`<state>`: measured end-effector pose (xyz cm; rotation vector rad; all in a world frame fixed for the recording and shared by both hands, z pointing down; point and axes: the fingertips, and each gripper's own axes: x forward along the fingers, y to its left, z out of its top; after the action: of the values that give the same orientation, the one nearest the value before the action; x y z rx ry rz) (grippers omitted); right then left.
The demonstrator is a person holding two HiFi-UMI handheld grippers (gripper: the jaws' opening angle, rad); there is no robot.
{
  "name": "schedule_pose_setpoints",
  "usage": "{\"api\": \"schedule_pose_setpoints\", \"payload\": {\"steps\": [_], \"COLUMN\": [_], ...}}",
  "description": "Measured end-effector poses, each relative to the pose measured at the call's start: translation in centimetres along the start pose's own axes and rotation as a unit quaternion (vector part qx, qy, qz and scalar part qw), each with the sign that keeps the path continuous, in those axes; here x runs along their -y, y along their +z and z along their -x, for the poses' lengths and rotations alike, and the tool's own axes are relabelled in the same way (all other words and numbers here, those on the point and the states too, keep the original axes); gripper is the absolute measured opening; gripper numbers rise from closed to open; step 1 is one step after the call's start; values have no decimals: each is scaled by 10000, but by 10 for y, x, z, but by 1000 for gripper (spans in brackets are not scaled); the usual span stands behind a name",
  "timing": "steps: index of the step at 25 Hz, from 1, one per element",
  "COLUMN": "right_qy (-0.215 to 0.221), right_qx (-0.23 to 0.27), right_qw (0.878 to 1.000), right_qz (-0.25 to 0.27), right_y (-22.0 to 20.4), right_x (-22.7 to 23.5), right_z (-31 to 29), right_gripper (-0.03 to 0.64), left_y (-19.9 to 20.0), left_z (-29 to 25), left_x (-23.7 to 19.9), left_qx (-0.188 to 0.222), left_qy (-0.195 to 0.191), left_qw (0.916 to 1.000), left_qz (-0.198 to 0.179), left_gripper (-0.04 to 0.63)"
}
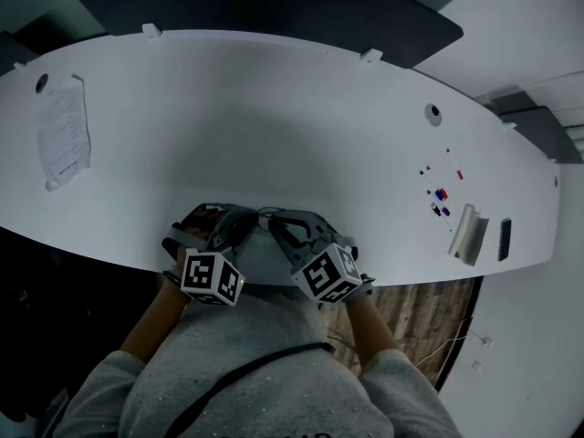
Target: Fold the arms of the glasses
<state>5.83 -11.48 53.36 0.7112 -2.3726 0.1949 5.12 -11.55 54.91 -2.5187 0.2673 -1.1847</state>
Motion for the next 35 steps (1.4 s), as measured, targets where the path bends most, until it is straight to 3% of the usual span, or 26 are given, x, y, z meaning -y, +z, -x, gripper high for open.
{"api": "schedule_pose_setpoints", "payload": {"steps": [3,7,9,13,18,23,30,35], "right_qy": [-63,-81,-99,-134,-323,-463,-687,-736], "right_qx": [-93,-230,-285,-428,-456,-728,-1007,-820], "right_qw": [9999,9994,9992,9980,9973,9912,9747,9802], "right_qz": [112,232,277,437,477,1004,1873,1643], "right_y": [-4,-9,-11,-14,-12,-18,-22,-15], "right_x": [3,3,2,-2,2,0,-5,-5], "right_z": [-1,-3,-5,-10,-11,-14,-22,-20], "right_gripper": [34,31,29,29,29,29,29,31], "left_y": [1,0,-2,-3,-12,-19,-27,-33], "left_z": [0,4,4,9,12,16,20,21], "left_x": [-2,-10,-10,-4,9,2,3,7], "left_qx": [207,478,566,702,439,497,515,449], "left_qy": [117,76,-27,-179,-419,-177,-93,-67], "left_qw": [9997,9978,9974,9973,9954,9984,9986,9989], "left_qz": [53,459,438,115,-747,-227,99,115], "left_gripper": [36,133,155,161,216,216,216,216]}}
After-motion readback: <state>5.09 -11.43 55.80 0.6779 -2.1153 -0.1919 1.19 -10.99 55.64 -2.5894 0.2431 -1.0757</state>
